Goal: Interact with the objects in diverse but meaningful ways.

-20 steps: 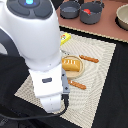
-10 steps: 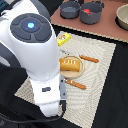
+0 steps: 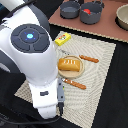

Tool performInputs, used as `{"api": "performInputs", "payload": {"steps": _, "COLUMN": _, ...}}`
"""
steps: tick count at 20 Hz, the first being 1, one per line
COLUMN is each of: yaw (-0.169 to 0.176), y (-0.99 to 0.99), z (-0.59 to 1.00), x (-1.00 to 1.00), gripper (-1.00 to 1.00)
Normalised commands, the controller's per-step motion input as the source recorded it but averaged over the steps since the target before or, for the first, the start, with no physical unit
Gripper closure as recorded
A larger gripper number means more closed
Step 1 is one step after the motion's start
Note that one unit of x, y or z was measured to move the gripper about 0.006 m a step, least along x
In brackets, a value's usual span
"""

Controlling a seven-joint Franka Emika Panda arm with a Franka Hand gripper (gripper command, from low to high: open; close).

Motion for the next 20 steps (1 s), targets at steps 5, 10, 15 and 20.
{"api": "performInputs", "payload": {"steps": 5, "yaw": 0.012, "y": -0.18, "z": -0.24, "x": 0.01, "gripper": 1.00}}
{"api": "performInputs", "payload": {"steps": 10, "yaw": 0.024, "y": -0.15, "z": -0.07, "x": -0.02, "gripper": 1.00}}
{"api": "performInputs", "payload": {"steps": 15, "yaw": 0.019, "y": 0.02, "z": 0.47, "x": -0.39, "gripper": 1.00}}
{"api": "performInputs", "payload": {"steps": 20, "yaw": 0.000, "y": 0.26, "z": 0.72, "x": -0.76, "gripper": 1.00}}
